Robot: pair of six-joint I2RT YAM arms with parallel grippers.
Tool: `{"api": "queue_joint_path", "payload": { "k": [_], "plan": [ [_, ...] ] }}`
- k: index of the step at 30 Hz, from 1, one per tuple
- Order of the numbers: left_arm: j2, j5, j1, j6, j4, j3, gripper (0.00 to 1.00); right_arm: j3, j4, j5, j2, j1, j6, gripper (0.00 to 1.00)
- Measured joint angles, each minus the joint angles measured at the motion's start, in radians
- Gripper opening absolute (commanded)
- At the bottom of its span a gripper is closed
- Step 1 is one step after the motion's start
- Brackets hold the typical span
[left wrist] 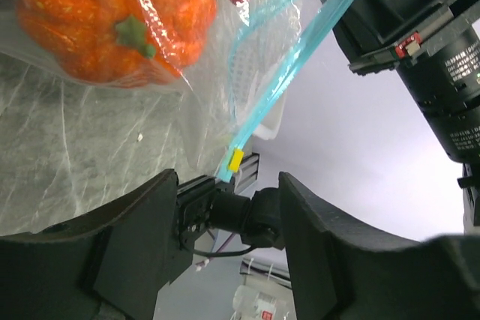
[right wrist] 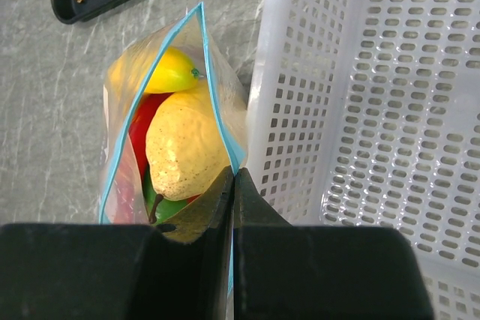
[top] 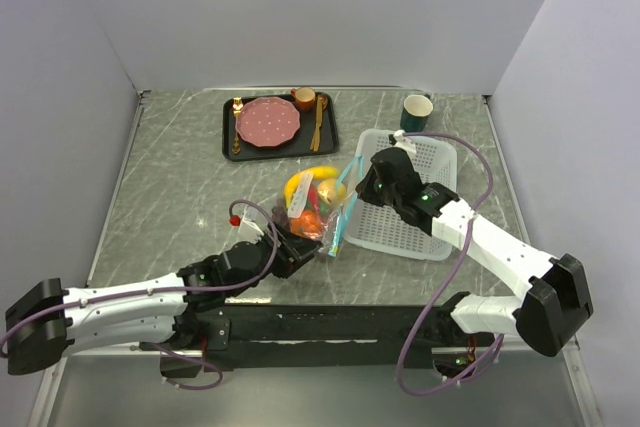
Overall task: Place the food in the zip-top bag and seal the zipper
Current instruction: Adjust the zipper food storage bag at the center of the board.
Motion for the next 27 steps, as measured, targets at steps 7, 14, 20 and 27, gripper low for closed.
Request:
{"api": "queue_joint_path", "payload": {
  "k": [7, 14, 20, 27],
  "plan": [
    [0.077, -0.024, 0.0, -0.021, 0.084, 0.0, 0.52, 0.0, 0.0, -0.016, -0.012, 0.0, 0.004, 0.06],
    [0.13, -0.039, -0.001, -0.034, 0.132, 0.0, 0.51, 0.0, 0.0, -0.021, -0.014, 0.0, 0.003, 0.06],
    [0.148, -0.061, -0.001, -0.04, 0.153, 0.0, 0.16, 0.0, 0.0, -0.037, -0.023, 0.0, 0.004, 0.07],
    [0.161, -0.074, -0.001, -0.033, 0.149, 0.0, 0.01, -0.002, 0.002, -0.055, -0.024, 0.0, 0.004, 0.23]
  ]
}}
